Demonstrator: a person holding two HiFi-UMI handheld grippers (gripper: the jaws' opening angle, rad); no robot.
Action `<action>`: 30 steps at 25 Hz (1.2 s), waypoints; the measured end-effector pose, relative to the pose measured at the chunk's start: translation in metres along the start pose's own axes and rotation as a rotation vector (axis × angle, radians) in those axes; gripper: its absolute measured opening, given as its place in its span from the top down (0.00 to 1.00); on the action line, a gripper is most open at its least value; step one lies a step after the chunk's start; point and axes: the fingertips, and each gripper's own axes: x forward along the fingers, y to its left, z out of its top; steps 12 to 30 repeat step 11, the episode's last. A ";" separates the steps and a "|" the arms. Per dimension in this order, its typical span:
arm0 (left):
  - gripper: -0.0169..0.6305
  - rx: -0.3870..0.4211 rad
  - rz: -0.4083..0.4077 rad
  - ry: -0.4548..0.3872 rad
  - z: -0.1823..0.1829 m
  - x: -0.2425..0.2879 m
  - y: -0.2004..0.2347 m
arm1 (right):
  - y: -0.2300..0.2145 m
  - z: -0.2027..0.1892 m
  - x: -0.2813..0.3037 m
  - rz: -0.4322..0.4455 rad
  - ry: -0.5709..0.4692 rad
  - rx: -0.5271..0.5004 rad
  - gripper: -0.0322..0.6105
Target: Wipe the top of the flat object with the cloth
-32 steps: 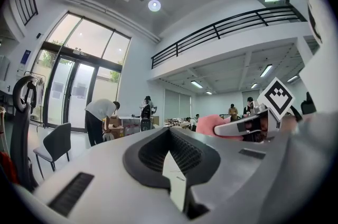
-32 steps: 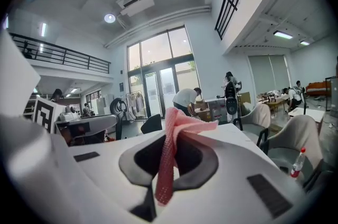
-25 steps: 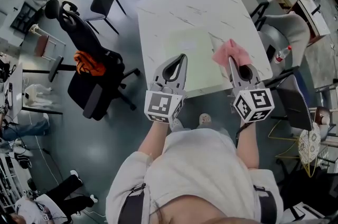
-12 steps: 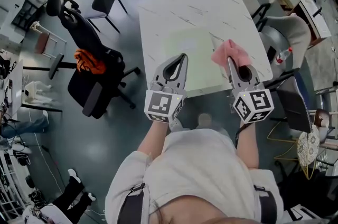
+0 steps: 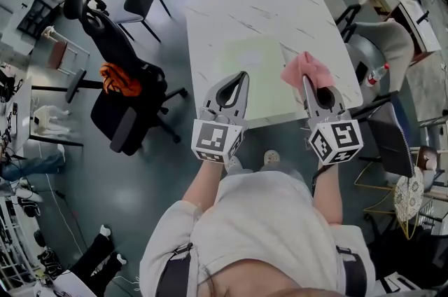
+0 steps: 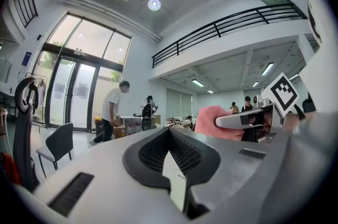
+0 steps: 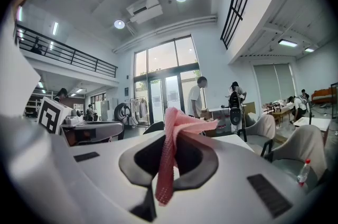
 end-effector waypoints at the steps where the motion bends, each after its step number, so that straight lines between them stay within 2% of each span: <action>1: 0.96 -0.001 0.000 0.001 -0.001 0.000 0.000 | 0.000 0.000 0.000 0.000 0.000 0.000 0.91; 30: 0.96 -0.004 0.001 0.001 0.000 -0.001 0.000 | 0.002 0.002 -0.002 -0.002 -0.007 0.002 0.91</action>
